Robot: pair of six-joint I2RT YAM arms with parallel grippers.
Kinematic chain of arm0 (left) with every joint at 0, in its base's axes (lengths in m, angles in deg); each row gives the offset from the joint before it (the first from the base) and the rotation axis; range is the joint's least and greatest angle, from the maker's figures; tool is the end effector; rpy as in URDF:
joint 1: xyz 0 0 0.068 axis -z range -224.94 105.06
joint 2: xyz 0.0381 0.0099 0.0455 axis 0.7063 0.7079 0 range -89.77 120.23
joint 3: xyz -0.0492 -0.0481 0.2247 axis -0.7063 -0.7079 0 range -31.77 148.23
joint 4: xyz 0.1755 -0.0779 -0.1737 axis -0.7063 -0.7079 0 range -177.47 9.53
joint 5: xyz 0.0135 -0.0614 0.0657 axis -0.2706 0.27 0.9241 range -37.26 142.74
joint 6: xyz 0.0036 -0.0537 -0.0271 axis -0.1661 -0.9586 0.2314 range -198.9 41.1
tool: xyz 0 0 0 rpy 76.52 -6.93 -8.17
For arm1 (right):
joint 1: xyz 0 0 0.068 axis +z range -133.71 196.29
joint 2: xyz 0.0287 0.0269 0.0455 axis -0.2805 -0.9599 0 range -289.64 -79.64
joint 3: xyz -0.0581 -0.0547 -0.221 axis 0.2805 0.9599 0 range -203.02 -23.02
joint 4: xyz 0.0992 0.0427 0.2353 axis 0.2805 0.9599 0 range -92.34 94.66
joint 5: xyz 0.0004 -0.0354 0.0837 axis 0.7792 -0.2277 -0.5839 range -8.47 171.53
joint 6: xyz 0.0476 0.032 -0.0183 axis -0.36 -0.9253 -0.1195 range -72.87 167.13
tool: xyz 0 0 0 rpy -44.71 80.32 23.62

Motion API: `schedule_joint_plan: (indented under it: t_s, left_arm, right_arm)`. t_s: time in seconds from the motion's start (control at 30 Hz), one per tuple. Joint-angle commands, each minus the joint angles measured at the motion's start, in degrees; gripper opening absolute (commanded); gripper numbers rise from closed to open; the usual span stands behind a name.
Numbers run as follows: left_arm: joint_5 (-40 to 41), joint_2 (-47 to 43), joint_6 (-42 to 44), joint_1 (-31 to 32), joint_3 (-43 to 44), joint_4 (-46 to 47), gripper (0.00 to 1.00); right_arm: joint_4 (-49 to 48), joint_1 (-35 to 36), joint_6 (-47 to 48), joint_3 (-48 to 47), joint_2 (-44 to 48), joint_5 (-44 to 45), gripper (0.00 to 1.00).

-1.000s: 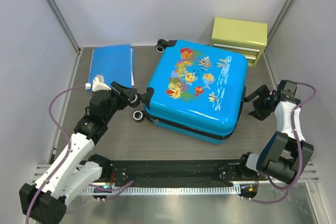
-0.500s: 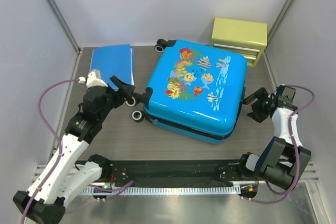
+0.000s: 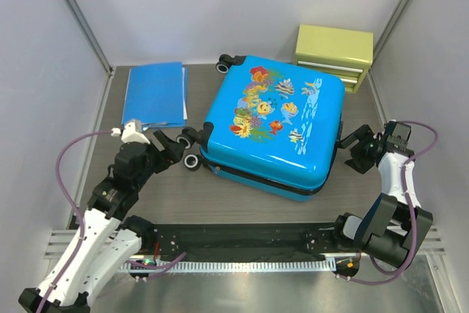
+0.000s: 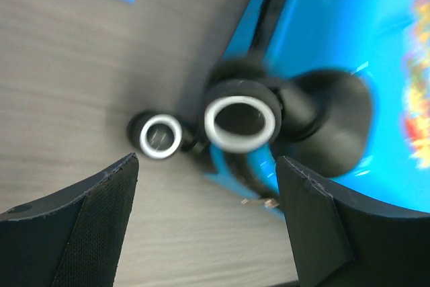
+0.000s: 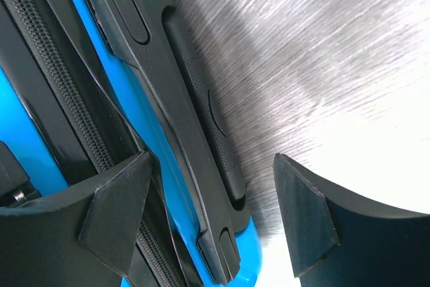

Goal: Pack the luggage
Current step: Zip the luggage at the center of the board.

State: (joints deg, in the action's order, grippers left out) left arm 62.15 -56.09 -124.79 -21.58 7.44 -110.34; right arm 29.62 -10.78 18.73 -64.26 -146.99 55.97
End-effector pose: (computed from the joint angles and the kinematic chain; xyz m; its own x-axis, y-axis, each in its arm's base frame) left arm 0.1644 -0.0630 0.2725 -0.4460 -0.5789 -0.6825 -0.0946 0.7888 -0.6073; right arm 0.2205 -0.0911 0.1712 -0.5662 0.7712 -0.2909 0.5419 0.6142 0.5737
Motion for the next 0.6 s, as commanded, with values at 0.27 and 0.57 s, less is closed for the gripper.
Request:
schedule_joint_plan:
  t_s: [0.27,0.57]
  left_arm:
    - [-7.4,-2.5,0.3,0.3,-6.7,-1.1,0.86]
    - [0.2,-8.4,-3.9,0.2,-9.8,-4.1,1.00]
  right_arm:
    - [16.9,0.3,1.2,-8.6,3.7,4.1,0.79]
    - [17.6,-1.1,1.7,-6.9,4.2,7.3,0.79]
